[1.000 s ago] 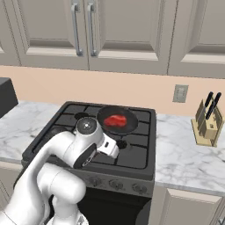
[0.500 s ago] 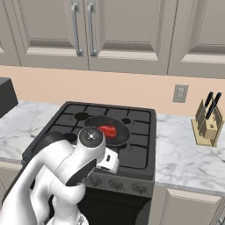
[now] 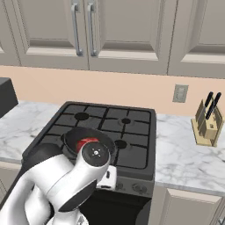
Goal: Pick up the pan with the steak in it and place it on the dining table. Then place the steak on the plate.
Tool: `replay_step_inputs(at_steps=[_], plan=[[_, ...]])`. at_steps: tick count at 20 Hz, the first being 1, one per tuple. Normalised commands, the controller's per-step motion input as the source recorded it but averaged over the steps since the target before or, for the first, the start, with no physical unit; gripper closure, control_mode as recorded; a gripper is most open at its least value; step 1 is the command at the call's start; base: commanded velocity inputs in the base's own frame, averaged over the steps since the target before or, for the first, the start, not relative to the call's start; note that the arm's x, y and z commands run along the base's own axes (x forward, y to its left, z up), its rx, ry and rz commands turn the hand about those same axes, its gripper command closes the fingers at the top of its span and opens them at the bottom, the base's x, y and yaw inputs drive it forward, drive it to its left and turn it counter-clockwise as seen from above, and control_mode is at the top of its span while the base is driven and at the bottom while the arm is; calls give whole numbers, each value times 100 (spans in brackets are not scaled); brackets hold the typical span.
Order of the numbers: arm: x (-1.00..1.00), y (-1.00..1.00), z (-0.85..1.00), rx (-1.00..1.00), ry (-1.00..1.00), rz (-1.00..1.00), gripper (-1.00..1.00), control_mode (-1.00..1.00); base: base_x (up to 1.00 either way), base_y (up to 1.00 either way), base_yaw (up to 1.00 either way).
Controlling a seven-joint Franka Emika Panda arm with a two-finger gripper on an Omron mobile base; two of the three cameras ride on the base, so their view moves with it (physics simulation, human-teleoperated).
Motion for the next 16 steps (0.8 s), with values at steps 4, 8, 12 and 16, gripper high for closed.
replay_step_inputs(at_steps=[4, 8, 12, 16], plan=[[-64, 3, 0, 0, -1, 25, 100, -100, 0, 0, 0], [-14, 0, 0, 0, -2, 4, 100, -100, 0, 0, 0], [-3, 0, 0, 0, 0, 0, 100, 100, -7, 0, 0], [0, 0, 0, 0, 0, 0, 100, 100, -61, 0, 11]])
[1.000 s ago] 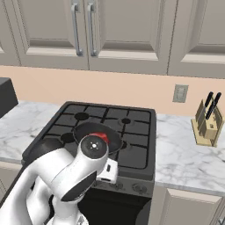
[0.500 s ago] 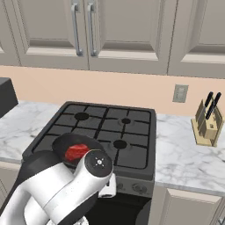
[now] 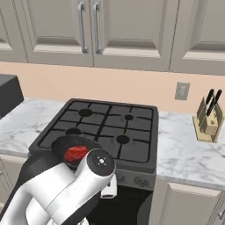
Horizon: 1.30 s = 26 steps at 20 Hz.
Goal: Pick up the pan with the steak in it and place it on the dining table. Then place the steak on the plate.
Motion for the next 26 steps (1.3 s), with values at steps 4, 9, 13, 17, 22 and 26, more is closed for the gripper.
replay_step_inputs(at_steps=[4, 9, 13, 17, 22, 26], plan=[[0, 0, 0, 0, 0, 0, 100, 100, -68, 0, 23], [0, 0, 0, 0, 0, 0, 100, 100, -26, -5, 44], [0, 0, 0, 0, 0, 0, 100, 100, -21, -6, 47], [0, 0, 0, 0, 0, 0, 100, 100, -19, -5, 48], [0, 0, 0, 0, 0, 0, 100, 100, -18, -4, 48], [0, 0, 0, 0, 0, 0, 100, 100, -15, -2, 49]])
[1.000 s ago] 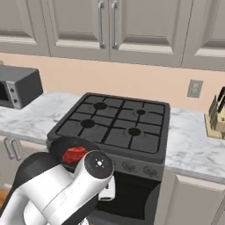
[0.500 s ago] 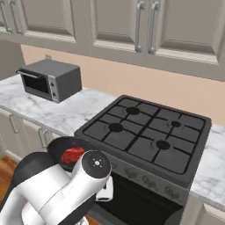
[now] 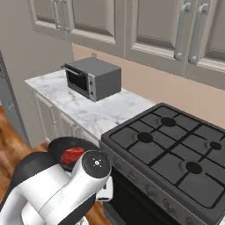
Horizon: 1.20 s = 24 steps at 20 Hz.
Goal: Pick up the pan with the steak in it and place it on the dining table. Then place the steak on the plate.
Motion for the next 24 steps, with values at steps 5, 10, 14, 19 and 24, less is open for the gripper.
replay_step_inputs(at_steps=[5, 10, 14, 19, 24], plan=[[0, 0, 0, 0, 0, 0, 100, 100, -15, 0, 49], [0, 0, 0, 0, 0, 0, 100, 100, -13, 2, 46], [0, 0, 0, 0, 0, 0, 100, 100, -12, 0, 48], [0, 0, 0, 0, 0, 0, 100, 100, -5, 0, 50], [0, 0, 0, 0, 0, 0, 100, 100, -5, 0, 49]])
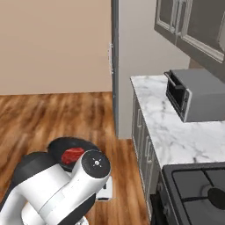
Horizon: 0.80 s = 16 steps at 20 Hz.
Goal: Pick up the pan with the steak in it and place it on the dining table. Then place the steak on the plate.
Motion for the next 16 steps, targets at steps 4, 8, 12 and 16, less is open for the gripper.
replay_step_inputs(at_steps=[4, 8, 12, 16], plan=[[0, 0, 0, 0, 0, 0, 100, 100, -3, 0, 50], [0, 0, 0, 0, 0, 0, 100, 100, -3, 0, 50], [0, 0, 0, 0, 0, 0, 100, 100, -3, 0, 50], [0, 0, 0, 0, 0, 0, 100, 100, -3, 0, 50]])
